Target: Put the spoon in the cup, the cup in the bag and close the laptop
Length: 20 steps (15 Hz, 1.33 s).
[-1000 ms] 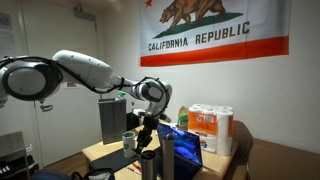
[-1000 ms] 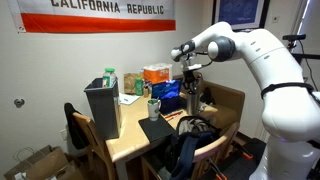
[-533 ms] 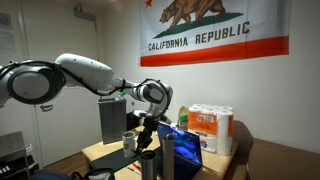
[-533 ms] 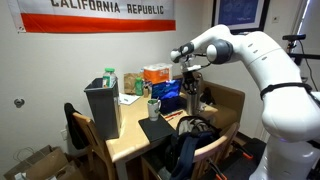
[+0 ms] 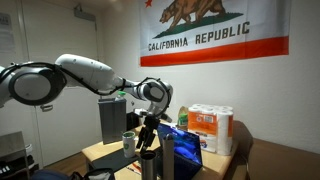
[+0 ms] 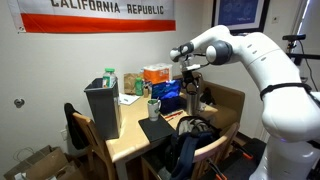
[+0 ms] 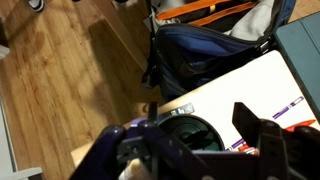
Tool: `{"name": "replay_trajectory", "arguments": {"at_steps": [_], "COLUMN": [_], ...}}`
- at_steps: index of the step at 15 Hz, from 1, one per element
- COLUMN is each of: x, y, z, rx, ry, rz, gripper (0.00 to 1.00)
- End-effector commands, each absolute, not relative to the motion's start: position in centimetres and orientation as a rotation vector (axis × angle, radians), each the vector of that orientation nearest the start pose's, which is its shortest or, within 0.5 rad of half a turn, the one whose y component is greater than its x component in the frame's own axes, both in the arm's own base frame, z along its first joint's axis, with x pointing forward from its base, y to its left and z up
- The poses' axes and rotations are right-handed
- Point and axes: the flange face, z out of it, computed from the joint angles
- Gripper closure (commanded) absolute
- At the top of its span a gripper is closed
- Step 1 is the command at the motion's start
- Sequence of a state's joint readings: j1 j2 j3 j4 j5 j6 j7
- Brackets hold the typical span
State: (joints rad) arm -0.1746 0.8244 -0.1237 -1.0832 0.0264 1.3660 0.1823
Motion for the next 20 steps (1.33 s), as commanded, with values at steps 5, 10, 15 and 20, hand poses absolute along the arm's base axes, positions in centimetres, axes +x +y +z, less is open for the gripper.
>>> {"name": "replay_trajectory", "arguments": {"at_steps": [5, 10, 15, 20], "x": [67.8, 67.4, 67.0, 65.1], "y": [-14.8, -11.5, -10.5, -11.0], "z": [34.3, 37.1, 36.4, 32.2], "rx": [-3.049, -3.130, -3.258, -3.307], "ry": [0.639, 0.557, 0.486, 0.451], "rz": [0.769, 0.681, 0.502, 0.389], "gripper": [0.00, 0.00, 0.00, 0.00]}}
